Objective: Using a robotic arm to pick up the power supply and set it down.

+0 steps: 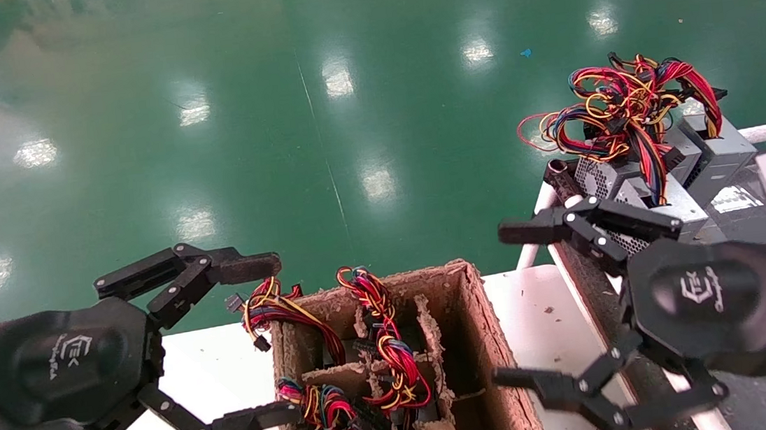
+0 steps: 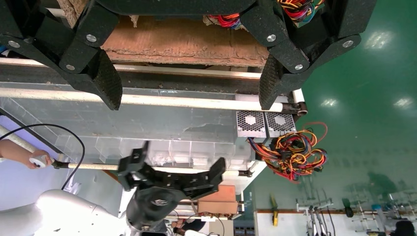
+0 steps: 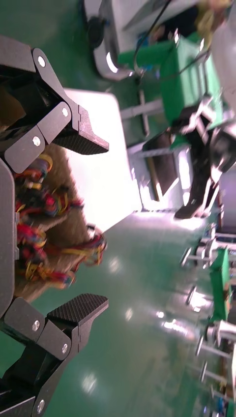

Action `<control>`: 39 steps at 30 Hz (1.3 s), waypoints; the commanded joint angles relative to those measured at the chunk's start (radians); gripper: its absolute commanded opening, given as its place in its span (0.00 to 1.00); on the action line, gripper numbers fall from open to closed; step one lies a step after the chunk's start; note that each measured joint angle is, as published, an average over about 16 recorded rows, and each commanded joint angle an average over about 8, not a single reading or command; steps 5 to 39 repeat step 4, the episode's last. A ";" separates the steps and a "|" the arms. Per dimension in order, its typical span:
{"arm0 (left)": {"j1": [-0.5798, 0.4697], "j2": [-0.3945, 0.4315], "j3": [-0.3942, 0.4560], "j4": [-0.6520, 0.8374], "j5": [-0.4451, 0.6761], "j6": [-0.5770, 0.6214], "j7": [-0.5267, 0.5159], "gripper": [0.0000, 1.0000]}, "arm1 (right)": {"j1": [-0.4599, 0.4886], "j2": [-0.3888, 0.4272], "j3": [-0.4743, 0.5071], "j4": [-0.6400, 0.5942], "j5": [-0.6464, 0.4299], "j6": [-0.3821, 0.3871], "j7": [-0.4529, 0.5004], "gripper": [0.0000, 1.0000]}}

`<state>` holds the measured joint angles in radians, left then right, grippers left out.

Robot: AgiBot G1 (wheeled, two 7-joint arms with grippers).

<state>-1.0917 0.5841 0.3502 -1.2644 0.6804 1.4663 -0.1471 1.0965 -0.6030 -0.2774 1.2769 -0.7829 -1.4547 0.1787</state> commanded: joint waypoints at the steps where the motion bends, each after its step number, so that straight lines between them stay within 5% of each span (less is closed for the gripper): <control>1: 0.000 0.000 0.000 0.000 0.000 0.000 0.000 1.00 | -0.012 -0.005 -0.001 0.004 0.029 -0.023 0.005 1.00; 39: 0.000 0.000 0.000 0.000 0.000 0.000 0.000 1.00 | -0.017 -0.006 -0.002 0.006 0.041 -0.032 0.007 1.00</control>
